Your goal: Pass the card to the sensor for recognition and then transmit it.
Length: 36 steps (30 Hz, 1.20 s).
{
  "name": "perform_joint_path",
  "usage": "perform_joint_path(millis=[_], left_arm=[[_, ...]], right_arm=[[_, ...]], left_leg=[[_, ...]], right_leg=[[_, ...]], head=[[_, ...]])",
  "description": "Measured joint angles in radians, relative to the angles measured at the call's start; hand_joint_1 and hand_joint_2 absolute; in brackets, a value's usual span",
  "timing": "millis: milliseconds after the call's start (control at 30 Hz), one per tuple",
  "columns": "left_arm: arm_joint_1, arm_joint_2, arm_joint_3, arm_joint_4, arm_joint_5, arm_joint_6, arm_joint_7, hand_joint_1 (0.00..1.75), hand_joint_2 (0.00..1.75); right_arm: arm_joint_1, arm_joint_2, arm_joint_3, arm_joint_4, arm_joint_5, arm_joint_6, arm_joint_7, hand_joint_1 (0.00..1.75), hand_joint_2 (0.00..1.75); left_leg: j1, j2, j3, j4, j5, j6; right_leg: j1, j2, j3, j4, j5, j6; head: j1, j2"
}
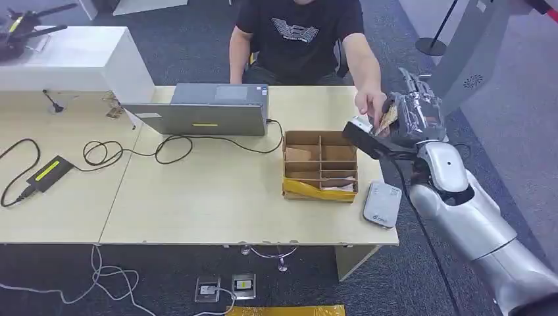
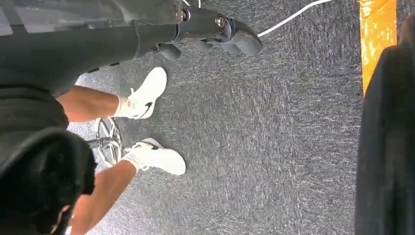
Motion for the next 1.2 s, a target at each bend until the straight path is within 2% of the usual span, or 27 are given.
perform_joint_path(millis=[400,433,467,633,1000,1200], left_arm=[[0.000,-0.001,0.000,0.000,-0.003,0.008,0.000,0.00,0.00],[0.000,-0.002,0.000,0.000,-0.002,0.008,0.000,0.00,0.00],[0.000,-0.002,0.000,0.000,-0.002,0.008,0.000,0.00,0.00],[0.000,-0.006,0.000,0.000,-0.003,0.008,0.003,0.00,0.00],[0.001,-0.008,0.000,0.000,-0.018,0.010,0.016,0.00,0.00],[0.009,-0.008,0.000,0.000,-0.017,0.012,0.021,0.00,0.00]], right_arm=[[-0.013,0.029,0.049,0.053,-0.011,-0.021,-0.025,1.75,1.75],[-0.016,0.032,0.054,0.059,-0.011,-0.021,-0.029,1.50,1.75],[-0.019,0.035,0.058,0.066,-0.011,-0.021,-0.030,0.00,1.75],[-0.025,0.049,0.068,0.096,-0.010,-0.031,-0.027,0.00,1.75],[-0.003,0.047,0.072,0.116,-0.056,-0.015,0.023,0.00,1.75],[0.050,0.022,0.055,0.056,-0.079,0.008,0.065,0.00,1.75]], left_leg=[[0.000,0.000,0.000,0.000,0.000,0.000],[0.000,0.000,0.000,0.000,0.000,0.000],[0.000,0.000,0.000,0.000,0.000,0.000],[0.000,0.000,0.000,0.000,0.000,0.000],[0.000,0.000,0.000,0.000,0.000,0.000],[0.000,0.000,0.001,0.000,0.000,0.000]], right_leg=[[0.000,0.000,0.000,0.000,0.000,0.000],[0.000,0.000,0.000,0.000,0.000,0.000],[0.000,0.000,0.000,0.000,0.000,0.000],[0.000,0.000,0.000,0.000,0.000,0.000],[0.000,0.001,-0.001,0.000,0.000,0.000],[0.000,0.001,-0.001,0.000,0.000,0.000]], head=[[0.000,0.000],[0.000,0.000],[0.000,0.000],[0.000,0.000],[0.000,0.000],[0.000,0.000]])
